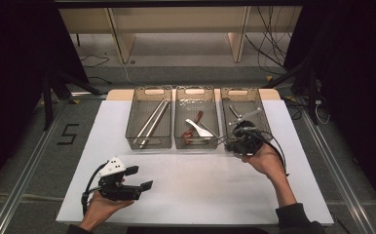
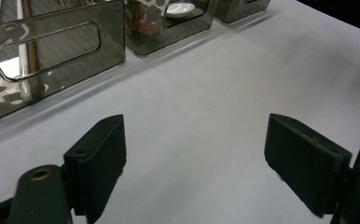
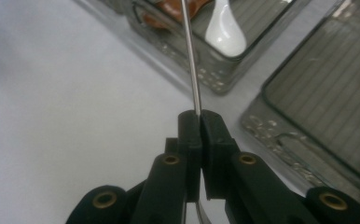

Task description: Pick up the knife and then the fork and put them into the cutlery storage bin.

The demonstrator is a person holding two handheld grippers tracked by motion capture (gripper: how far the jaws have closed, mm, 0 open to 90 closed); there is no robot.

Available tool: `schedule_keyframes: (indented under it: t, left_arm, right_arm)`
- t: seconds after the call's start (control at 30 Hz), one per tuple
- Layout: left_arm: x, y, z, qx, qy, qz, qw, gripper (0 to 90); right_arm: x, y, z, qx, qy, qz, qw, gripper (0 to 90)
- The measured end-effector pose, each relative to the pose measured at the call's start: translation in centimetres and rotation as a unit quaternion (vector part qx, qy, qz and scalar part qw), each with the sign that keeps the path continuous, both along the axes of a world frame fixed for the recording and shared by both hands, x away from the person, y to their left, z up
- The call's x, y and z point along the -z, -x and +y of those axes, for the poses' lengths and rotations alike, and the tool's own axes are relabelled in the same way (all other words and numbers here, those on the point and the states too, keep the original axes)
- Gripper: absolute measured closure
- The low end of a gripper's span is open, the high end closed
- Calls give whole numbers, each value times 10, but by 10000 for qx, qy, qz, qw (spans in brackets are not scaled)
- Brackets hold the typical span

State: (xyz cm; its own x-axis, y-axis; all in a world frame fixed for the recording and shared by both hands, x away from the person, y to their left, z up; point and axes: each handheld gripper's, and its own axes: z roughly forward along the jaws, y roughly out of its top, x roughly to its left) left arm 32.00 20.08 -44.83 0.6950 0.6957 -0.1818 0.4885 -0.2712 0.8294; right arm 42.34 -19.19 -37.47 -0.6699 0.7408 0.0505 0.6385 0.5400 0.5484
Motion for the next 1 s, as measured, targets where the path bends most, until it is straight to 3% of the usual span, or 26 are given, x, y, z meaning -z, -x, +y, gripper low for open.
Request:
schedule_keyframes:
  t: [0.3, 0.43, 0.77, 1.0]
  left_arm:
    - [0, 0, 0, -28, 43, -21, 10000, 202]
    - [0, 0, 1, -35, 61, -35, 10000, 203]
    - [0, 0, 1, -38, 92, -37, 9999, 202]
    - [0, 0, 2, -22, 70, -43, 10000, 202]
  right_arm:
    - [-16, -26, -16, 404, -19, -159, 9991, 881]
    - [-18, -41, -25, 648, 82, -207, 9977, 881]
    - [-15, -73, -38, 1212, 189, -115, 9924, 881]
    - [-8, -89, -40, 1448, 202, -139, 9891, 881]
